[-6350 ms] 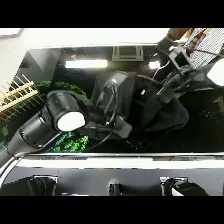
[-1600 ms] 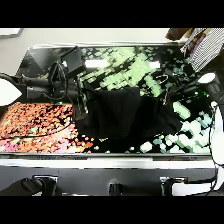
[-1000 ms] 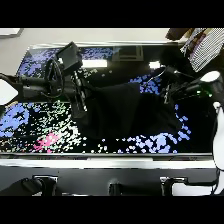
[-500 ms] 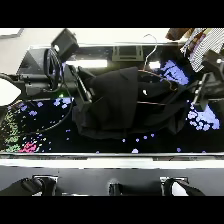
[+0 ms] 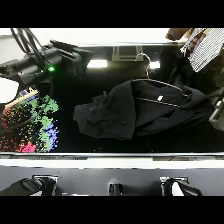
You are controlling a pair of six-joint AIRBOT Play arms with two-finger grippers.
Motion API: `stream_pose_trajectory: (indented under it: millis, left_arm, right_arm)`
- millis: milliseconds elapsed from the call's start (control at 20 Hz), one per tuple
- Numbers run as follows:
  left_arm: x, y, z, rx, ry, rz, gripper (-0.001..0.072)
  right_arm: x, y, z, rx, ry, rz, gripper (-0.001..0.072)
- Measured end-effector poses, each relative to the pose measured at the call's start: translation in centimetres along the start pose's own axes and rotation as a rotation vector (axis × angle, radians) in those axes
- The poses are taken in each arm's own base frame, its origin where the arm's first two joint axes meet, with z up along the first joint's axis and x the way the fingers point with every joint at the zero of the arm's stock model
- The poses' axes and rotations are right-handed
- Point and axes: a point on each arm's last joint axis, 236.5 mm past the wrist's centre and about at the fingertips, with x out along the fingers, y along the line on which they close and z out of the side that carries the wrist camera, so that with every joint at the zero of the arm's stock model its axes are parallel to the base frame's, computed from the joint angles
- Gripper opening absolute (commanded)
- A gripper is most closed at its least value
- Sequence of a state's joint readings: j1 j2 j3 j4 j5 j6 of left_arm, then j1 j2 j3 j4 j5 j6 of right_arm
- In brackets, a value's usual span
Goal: Fold the clothes and pants, and hang the long-sleeved shirts on hangers.
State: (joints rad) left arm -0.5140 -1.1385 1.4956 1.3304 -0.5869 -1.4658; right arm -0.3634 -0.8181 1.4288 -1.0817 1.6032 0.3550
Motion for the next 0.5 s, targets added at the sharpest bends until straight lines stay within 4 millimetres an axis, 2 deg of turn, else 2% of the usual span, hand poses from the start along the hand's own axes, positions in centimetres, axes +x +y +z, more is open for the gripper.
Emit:
stream_pose_trajectory:
  millis: [200, 300, 500]
  left_arm:
    - [-0.1, 1.6, 1.0, -0.098, -0.044, 0.038, 0.0679]
    - [-0.2, 1.9, 1.3, -0.117, -0.053, 0.046, 0.0679]
    - [-0.2, 2.1, 1.4, -0.133, -0.059, 0.052, 0.0679]
  right_arm:
    - [-2.2, 0.2, 0.2, 0.062, 0.004, -0.090, 0.0027]
    - [-3.3, -0.4, 0.5, 0.124, -0.009, -0.160, 0.0027]
    - [-7.0, -4.0, 0.5, 0.310, -0.060, -0.424, 0.0028]
